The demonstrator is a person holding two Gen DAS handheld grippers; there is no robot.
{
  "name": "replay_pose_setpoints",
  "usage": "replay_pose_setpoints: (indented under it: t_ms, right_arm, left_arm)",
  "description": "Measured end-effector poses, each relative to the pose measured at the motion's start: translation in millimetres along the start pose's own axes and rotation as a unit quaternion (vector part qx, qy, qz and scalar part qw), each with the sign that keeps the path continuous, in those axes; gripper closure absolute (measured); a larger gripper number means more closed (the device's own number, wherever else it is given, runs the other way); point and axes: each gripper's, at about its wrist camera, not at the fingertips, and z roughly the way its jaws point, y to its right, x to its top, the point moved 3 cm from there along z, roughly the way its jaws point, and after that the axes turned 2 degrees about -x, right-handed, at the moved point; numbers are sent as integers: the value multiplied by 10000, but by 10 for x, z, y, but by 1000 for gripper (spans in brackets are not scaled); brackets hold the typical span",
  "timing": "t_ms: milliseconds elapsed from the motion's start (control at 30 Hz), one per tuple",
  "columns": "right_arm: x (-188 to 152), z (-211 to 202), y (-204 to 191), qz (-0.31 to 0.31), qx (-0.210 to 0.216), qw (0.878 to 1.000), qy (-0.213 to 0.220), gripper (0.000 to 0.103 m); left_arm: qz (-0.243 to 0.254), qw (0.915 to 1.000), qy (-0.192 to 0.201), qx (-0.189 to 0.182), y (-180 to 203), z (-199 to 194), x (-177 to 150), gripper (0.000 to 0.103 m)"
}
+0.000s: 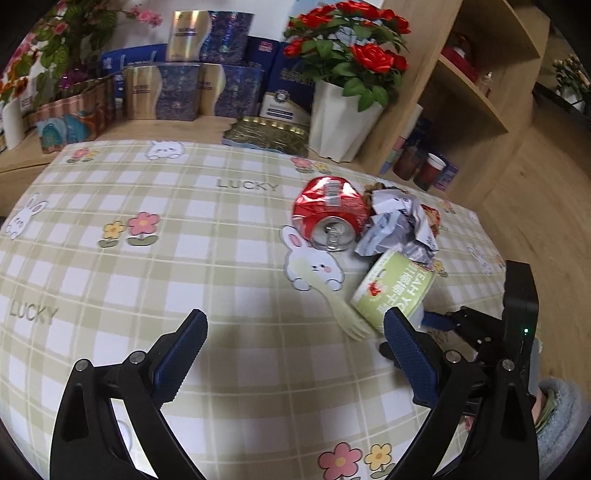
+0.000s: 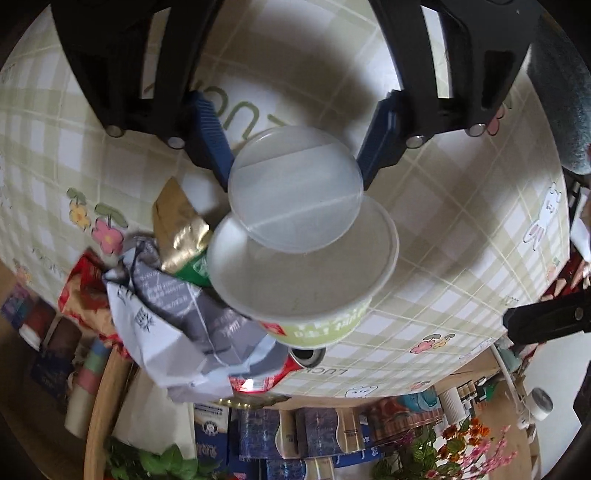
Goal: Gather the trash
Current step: 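Grasp the white lid with the right gripper while the left grasps a clear wrapper, then carry the wrapper to the bin and open the left gripper while the right carries the lid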
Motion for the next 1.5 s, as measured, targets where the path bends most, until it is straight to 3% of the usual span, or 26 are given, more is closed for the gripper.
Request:
replay_pose_setpoints:
  t_ms: [267, 300, 400, 467, 500, 600, 733, 867, 967, 1067, 1233, 1500]
  right_arm:
    - [-312, -297, 349, 837, -16, 9963, 191, 37]
    - [-357, -327, 396, 907, -78, 9957, 191, 37]
    - [-470, -464, 520, 1086, -232, 9934, 282, 37]
    - [-531, -548, 603, 1232, -229, 9915, 360, 37]
    - [-566, -604, 645, 1311, -231, 9902, 411, 37]
    - [-629, -700, 730, 1424, -262, 9882, 508, 37]
    - [-714, -810, 856, 1569, -294, 9853, 601, 37]
    - [-773, -892, 946, 1657, -295, 9835, 670, 37]
    - [-798, -910, 992, 1701, -295, 9826, 682, 37]
    - [-822, -927, 1028, 1796, -269, 9808, 710, 37]
    - [-845, -935, 1006, 1894, -215, 9789, 732, 37]
    - [-816, -1001, 865, 1860, -130, 9794, 770, 37]
  left_arm:
    - [598, 9962, -324, -542, 444, 343, -9, 12]
    - [690, 9958, -301, -527, 505, 355, -19, 17]
    - [874, 9933, -268, -701, 709, 350, -92, 49]
    - [993, 9893, -351, -1014, 852, 359, -180, 79]
    - [1158, 9873, -355, -1030, 940, 368, -234, 81]
    - [1746, 9809, -316, -798, 1203, 463, -375, 81]
    - [2221, 9748, -63, 190, 1365, 694, -445, 78]
    - [2357, 9681, 114, 847, 1378, 870, -425, 73]
    - [2420, 9647, 69, 1040, 1360, 1008, -389, 68]
    - [2461, 9638, -19, 1028, 1335, 1090, -357, 69]
    - [2312, 9708, -122, 628, 1269, 1038, -292, 86]
    - [1652, 9860, -141, -143, 1095, 497, -347, 87]
